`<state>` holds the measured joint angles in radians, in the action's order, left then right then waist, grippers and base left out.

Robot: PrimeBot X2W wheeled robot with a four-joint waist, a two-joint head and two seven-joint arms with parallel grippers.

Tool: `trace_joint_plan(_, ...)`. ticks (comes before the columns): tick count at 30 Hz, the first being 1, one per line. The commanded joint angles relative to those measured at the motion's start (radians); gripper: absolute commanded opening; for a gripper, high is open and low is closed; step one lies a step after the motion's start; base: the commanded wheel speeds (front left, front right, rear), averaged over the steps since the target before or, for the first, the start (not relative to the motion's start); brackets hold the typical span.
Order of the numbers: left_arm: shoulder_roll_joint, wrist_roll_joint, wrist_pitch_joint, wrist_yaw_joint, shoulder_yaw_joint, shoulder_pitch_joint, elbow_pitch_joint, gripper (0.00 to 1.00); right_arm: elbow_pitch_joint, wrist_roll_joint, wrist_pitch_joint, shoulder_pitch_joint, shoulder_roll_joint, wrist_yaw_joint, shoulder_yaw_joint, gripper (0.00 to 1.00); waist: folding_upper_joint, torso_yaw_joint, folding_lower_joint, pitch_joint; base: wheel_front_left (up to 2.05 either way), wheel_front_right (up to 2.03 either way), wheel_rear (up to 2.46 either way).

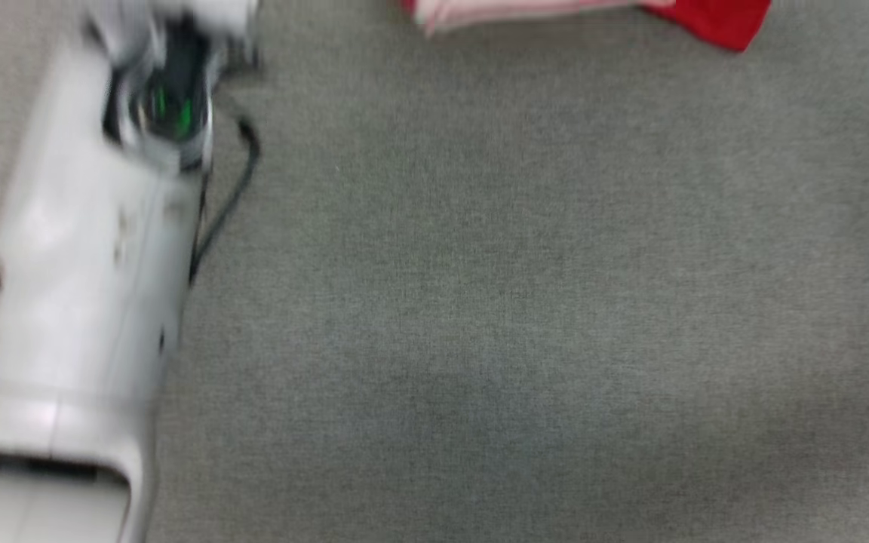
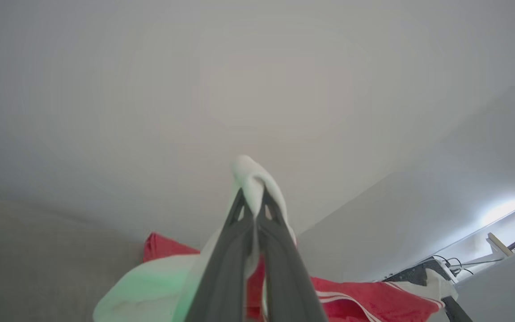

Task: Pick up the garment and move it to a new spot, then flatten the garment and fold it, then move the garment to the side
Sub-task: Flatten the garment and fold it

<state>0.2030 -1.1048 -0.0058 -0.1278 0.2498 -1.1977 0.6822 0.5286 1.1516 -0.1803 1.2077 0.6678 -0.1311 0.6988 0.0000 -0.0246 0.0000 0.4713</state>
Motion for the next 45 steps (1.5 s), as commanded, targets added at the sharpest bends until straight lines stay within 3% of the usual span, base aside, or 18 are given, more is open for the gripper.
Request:
trace_joint_plan(1,0.015,-0.004,0.011,-0.004,0.005,0.054,-0.031,0.00,-0.032,0.013,0.000,-0.045,0.022,0.001,0.011,0.00,0.0000,-0.004,0.0000,-0.046,0.00,0.00,0.00)
trace_joint_plan(5,0.054,-0.044,0.050,0.017,-0.002,0.259,-0.179,0.00,-0.153,0.065,0.007,-0.205,0.096,0.001,0.036,0.00,0.0000,-0.006,0.0000,-0.076,0.00,0.00,0.00)
trace_joint_plan(16,0.129,-0.119,0.096,0.214,-0.056,0.823,-0.712,0.00,-0.360,0.124,0.007,-0.528,0.238,0.001,0.034,0.00,0.0000,-0.029,0.0000,-0.124,0.00,0.00,0.00)
trace_joint_plan(23,0.177,-0.134,0.139,0.280,-0.047,1.074,-0.928,0.00,-0.470,0.140,0.041,-0.698,0.317,0.001,0.027,0.00,0.0000,-0.036,0.0000,-0.158,0.00,0.00,0.00)
trace_joint_plan(35,0.270,-0.149,0.193,0.340,-0.077,1.325,-1.109,0.00,-0.614,0.166,0.123,-0.923,0.421,0.001,-0.033,0.00,0.0000,-0.064,0.0000,-0.180,0.00,0.00,0.00)
trace_joint_plan(41,0.275,-0.113,0.183,0.363,-0.060,1.337,-1.082,0.00,-0.592,0.131,0.155,-0.967,0.395,0.001,-0.059,0.00,0.0000,-0.065,0.0000,-0.172,0.00,0.00,0.00)
trace_joint_plan(45,0.254,-0.065,0.174,0.363,-0.011,1.277,-0.986,0.00,-0.544,0.083,0.206,-0.947,0.332,0.001,-0.044,0.00,0.0000,-0.062,0.0000,-0.163,0.00,0.00,0.00)
